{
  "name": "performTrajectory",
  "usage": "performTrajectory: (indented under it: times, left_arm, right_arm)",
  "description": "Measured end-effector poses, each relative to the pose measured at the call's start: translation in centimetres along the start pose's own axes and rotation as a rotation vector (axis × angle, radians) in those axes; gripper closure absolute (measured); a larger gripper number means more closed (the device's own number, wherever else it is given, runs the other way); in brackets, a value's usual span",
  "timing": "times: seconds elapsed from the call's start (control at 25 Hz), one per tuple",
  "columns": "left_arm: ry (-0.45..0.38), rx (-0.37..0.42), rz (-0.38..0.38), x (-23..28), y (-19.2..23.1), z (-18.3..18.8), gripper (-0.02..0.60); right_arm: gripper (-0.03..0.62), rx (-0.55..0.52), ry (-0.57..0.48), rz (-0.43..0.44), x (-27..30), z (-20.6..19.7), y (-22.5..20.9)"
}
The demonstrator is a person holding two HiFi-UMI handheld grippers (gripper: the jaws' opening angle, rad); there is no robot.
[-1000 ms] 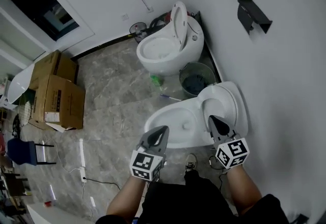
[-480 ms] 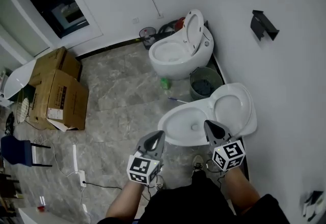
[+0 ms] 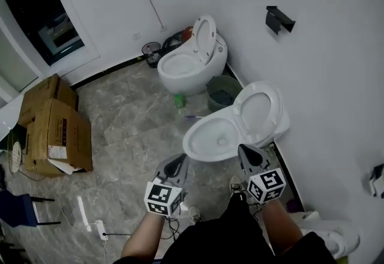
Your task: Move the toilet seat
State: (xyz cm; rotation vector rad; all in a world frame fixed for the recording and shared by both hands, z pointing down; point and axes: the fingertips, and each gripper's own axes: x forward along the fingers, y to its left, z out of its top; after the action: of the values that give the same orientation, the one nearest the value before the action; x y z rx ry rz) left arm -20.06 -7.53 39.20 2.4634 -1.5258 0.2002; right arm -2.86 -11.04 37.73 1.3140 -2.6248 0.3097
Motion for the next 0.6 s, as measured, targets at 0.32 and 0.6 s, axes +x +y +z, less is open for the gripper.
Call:
performTrajectory:
  times: [0.32, 0.6]
  left_arm:
    - [0.051, -0.005, -0.156, -0.9, -8.1, -0.1, 0.574]
    - [0.074, -0.027, -0.208, -1.2, -17.1, -2.2, 0.574]
  right_arm:
    - [0.589, 0.027, -0.006, -0.138, -8.7, -1.3, -1.4]
    - [0.589, 0.039, -0.022, -0.18, -17.6, -3.1, -4.3]
